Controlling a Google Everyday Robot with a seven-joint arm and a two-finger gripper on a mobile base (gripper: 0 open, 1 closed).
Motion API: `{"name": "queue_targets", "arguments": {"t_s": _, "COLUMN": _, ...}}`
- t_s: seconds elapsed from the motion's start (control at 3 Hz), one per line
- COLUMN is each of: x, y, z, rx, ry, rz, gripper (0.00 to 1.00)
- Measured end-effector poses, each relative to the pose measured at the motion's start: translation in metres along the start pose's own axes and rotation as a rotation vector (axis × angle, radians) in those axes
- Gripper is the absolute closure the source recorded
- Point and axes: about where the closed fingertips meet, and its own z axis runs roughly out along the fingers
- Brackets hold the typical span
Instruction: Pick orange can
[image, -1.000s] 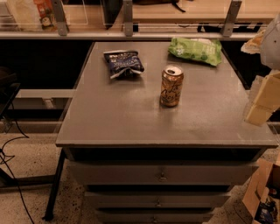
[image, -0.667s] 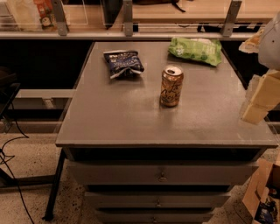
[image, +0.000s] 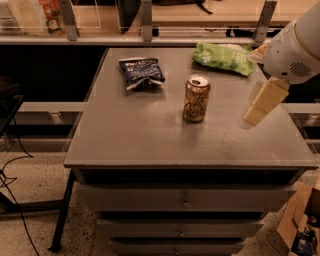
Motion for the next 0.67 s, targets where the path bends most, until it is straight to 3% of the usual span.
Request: {"name": "queue_targets", "arguments": {"t_s": 0.67, "x": -0.022, "y": -0.029, "z": 0.066, "rx": -0.05, "ry": -0.215, "rz": 0.022, "gripper": 0.0}}
